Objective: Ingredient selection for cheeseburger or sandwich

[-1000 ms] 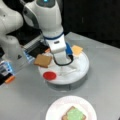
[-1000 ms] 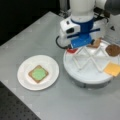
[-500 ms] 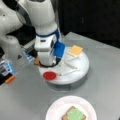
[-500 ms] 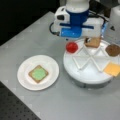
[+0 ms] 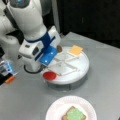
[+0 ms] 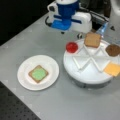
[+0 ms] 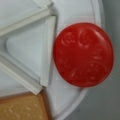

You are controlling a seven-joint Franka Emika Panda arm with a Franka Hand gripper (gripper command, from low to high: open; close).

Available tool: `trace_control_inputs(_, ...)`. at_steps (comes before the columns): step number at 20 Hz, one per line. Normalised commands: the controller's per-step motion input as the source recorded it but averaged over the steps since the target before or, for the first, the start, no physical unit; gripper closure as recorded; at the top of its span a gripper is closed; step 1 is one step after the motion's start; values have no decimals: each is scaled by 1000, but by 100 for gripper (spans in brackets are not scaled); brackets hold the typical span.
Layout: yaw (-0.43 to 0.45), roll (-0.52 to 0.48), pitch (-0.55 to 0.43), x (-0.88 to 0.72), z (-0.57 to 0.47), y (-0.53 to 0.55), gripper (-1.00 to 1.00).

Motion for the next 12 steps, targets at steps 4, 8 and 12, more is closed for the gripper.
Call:
trace_control_inputs(4, -337, 455, 228, 260, 178, -280, -100)
trace_control_inputs(8, -109, 468, 203, 227, 72, -201, -100)
trace_control_inputs(12, 66, 607, 167, 189, 19, -286, -100)
